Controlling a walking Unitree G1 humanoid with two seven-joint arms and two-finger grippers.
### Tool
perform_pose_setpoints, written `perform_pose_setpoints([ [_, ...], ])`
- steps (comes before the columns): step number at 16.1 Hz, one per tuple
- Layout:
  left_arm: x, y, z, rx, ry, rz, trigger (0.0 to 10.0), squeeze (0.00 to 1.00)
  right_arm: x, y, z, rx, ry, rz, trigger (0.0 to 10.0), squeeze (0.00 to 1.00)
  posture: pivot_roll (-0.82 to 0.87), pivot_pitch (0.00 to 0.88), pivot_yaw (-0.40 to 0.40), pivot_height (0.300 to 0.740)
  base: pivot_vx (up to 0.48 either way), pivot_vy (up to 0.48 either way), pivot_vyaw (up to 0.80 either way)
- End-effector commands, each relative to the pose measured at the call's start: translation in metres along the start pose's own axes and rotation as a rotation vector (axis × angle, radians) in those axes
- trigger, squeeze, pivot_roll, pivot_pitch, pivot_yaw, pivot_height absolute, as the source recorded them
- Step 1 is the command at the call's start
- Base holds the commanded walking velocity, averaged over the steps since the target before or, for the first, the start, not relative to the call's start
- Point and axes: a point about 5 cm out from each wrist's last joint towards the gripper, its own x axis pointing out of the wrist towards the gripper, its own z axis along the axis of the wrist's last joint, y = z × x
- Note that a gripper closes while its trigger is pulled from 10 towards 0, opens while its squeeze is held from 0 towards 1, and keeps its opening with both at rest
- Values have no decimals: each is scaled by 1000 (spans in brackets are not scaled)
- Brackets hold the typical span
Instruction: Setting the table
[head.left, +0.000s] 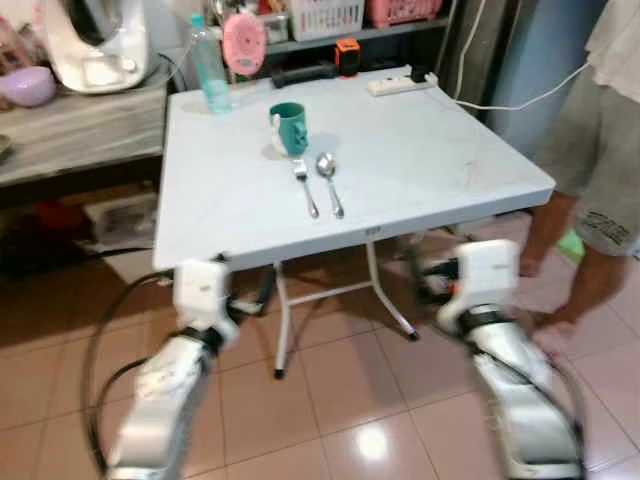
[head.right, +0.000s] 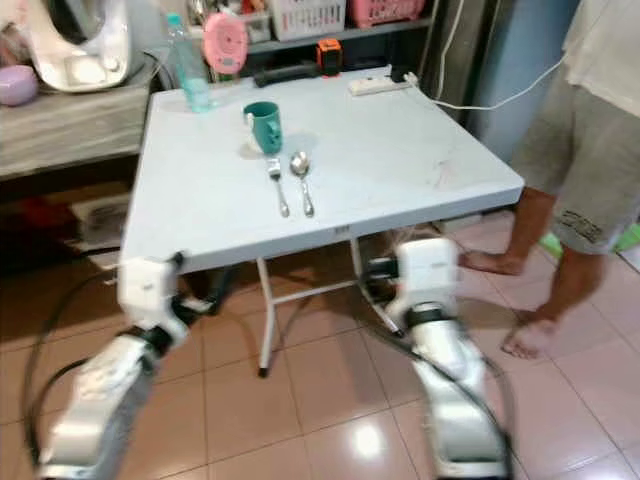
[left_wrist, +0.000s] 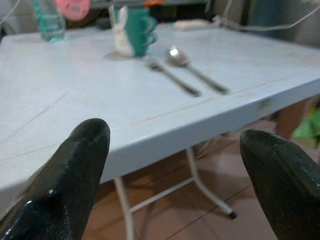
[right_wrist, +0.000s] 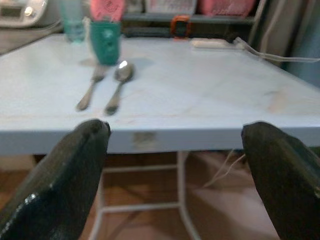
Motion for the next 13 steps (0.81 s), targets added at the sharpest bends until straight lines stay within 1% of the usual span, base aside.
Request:
perform_pose_setpoints([
  [1, 3, -3, 3, 3, -7, -18, 10000, 0, -1, -6, 2, -6, -3, -16, 10000, 0, -40, 87, 61, 740, 307, 0, -788],
  [3, 3, -4, 3, 5, -4, -18, 10000, 0, -1, -6, 3, -9, -8, -14, 10000, 0, -39, 89, 63, 740, 307, 0, -788],
  [4, 3, -4, 3, 5, -3, -19, 10000, 0, -1, -5, 3, -8, -10, -13, 10000, 0, -39, 89, 63, 740, 304, 0, -469],
  [5, 3, -4, 3, 5, -3, -19, 10000, 0, -1, -5, 3, -11, -12, -13, 10000, 0, -40, 89, 64, 740, 304, 0, 0],
  [7, 3, -5, 2, 6, -2, -23, 10000, 0, -1, -3, 6, -48, -30, 5, 10000, 0, -40, 89, 64, 740, 298, 0, 0],
  [9, 3, -5, 2, 6, -1, -24, 10000, 0, 0, 0, 6, -71, -29, 19, 10000, 0, -40, 87, 65, 740, 296, 0, 788],
  [13, 4, -6, 2, 7, -1, -23, 10000, 0, 0, 0, 5, -60, -24, 13, 10000, 0, -40, 86, 63, 740, 297, 0, 788],
])
